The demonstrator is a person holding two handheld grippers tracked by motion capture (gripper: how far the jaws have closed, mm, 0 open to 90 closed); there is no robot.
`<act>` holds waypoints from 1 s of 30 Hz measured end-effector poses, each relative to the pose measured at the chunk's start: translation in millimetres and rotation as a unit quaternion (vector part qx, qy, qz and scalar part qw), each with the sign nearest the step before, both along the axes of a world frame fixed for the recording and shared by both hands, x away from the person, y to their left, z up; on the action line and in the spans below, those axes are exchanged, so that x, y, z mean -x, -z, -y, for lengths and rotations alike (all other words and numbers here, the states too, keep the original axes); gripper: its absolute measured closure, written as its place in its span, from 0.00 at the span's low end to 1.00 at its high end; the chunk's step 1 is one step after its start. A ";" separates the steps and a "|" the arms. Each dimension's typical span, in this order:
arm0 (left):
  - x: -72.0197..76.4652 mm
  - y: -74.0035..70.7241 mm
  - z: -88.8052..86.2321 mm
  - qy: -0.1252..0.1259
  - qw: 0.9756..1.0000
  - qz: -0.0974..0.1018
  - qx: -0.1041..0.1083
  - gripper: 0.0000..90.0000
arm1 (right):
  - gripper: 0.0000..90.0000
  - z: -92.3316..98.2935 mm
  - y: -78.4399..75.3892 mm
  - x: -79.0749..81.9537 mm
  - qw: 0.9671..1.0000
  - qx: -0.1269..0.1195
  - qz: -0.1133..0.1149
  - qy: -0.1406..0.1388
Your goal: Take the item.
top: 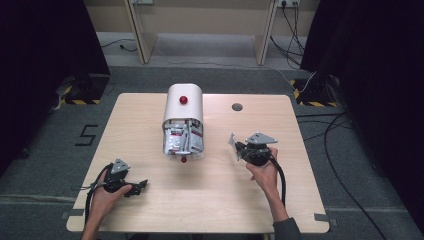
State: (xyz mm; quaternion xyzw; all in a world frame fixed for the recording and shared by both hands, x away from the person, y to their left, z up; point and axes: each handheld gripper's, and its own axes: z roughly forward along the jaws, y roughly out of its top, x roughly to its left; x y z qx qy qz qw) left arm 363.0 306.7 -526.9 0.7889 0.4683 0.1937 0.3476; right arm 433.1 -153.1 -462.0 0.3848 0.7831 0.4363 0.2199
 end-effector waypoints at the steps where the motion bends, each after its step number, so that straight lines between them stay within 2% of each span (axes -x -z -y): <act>1: 0.0 0.0 0.0 0.000 1.000 0.000 0.000 0.00 | 0.97 -0.3 1.0 -0.4 1.000 0.000 -0.002 0.001; 15: 0.0 0.0 0.0 0.000 1.000 0.000 0.000 0.00 | 0.97 -0.4 19.2 -7.5 1.000 0.008 -0.023 0.007; 19: 0.0 0.0 0.0 0.000 1.000 0.000 0.000 0.00 | 0.96 1.3 19.3 -8.1 1.000 0.007 -0.024 0.010; 29: 0.0 0.0 0.0 0.000 1.000 0.000 0.000 0.00 | 0.89 6.5 25.7 -11.9 0.999 0.024 -0.026 0.027; 30: 0.0 0.0 -0.1 0.000 1.000 0.000 0.000 0.00 | 0.88 7.3 26.2 -12.4 0.999 0.033 -0.024 0.031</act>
